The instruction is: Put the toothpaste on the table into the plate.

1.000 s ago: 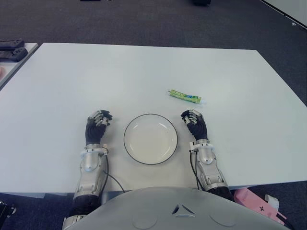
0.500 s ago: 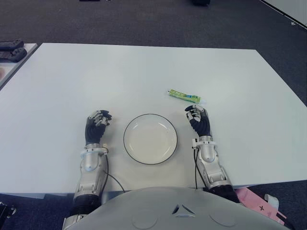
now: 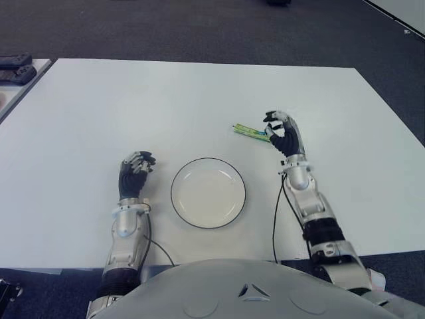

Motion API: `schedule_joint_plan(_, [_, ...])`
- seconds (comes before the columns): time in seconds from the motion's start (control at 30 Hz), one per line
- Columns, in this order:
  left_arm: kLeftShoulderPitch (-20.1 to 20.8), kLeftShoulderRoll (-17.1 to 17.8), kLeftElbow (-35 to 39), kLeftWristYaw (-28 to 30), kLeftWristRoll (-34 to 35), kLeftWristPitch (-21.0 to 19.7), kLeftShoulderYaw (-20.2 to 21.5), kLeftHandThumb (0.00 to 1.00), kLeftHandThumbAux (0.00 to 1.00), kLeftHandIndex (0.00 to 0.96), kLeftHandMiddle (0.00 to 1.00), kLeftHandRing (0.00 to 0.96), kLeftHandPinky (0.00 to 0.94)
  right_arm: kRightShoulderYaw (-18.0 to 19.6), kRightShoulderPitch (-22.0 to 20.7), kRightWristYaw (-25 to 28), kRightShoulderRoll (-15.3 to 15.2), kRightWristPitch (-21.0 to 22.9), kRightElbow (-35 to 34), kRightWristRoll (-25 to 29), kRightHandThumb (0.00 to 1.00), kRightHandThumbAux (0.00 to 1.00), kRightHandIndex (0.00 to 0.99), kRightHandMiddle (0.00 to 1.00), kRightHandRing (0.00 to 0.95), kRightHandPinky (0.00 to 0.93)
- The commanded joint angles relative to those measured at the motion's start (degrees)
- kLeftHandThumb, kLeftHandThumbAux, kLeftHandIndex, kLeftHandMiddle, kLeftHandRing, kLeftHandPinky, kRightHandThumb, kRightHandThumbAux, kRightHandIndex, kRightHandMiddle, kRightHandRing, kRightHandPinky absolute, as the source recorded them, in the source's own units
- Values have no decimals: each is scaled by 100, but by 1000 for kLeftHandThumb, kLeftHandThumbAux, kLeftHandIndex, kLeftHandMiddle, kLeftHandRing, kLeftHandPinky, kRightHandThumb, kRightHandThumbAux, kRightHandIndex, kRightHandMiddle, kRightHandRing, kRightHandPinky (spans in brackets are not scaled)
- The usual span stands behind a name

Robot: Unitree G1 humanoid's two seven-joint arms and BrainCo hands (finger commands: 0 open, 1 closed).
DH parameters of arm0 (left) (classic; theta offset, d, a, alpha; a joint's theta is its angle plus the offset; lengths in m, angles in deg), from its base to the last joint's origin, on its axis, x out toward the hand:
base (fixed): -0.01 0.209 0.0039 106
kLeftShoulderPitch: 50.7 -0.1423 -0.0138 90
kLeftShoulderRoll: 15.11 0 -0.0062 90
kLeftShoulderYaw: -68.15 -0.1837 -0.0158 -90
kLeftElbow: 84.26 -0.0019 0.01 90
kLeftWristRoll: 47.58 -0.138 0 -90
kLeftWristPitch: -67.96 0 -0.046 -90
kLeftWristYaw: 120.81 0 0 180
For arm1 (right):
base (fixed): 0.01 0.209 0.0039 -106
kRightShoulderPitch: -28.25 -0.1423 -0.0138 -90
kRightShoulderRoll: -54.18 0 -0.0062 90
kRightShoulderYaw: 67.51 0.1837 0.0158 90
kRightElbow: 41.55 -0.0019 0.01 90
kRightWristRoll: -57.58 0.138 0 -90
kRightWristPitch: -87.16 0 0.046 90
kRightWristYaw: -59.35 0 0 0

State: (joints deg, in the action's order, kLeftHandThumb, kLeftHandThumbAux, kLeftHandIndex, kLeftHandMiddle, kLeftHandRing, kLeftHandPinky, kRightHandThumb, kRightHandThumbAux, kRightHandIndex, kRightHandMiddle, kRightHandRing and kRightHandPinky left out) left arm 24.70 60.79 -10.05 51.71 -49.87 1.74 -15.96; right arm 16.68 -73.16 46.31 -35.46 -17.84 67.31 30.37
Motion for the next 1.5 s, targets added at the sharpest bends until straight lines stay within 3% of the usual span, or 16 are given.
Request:
schedule_joint_plan(0.03, [-126, -43, -239, 10, -19, -135, -11, 705, 725, 428, 498, 497, 521, -159, -534, 88, -354, 182, 646, -330, 508, 642, 145, 68, 76, 85])
schedule_joint_plan(0.1, [-127, -44, -241, 8, -19, -135, -9, 704, 725, 427, 497, 497, 522, -236, -754, -2, -440, 141, 975, -452, 498, 595, 72, 30, 34, 42])
schedule_joint_plan(0.23, [-153, -54, -222, -15, -32, -151, -7, 704, 725, 427, 498, 499, 525, -542, -1545, -404, -638, -57, 2303, -817, 544, 480, 20, 7, 8, 11])
schedule_joint_plan(0.43, [-178, -63, -208, -22, -39, -144, -11, 704, 725, 427, 498, 500, 525, -968, -2181, -655, -783, 58, 3175, -1215, 543, 309, 1, 0, 0, 1])
schedule_joint_plan(0.6, [-202, -83, -177, 11, 17, -168, -7, 705, 725, 427, 498, 501, 525, -1284, -2690, -575, -786, 306, 3799, -1401, 535, 219, 0, 0, 0, 0])
schedule_joint_plan(0.97, [-266, -102, -124, 2, 11, -144, -2, 706, 724, 429, 498, 498, 521, -1858, -3428, -294, -687, 581, 4840, -1573, 559, 163, 0, 0, 0, 0])
schedule_joint_plan(1.5, [-335, -125, -25, -26, -3, -236, 2, 705, 724, 429, 499, 495, 518, -2668, -3789, 300, -422, 1072, 5556, -1867, 561, 132, 0, 0, 0, 0])
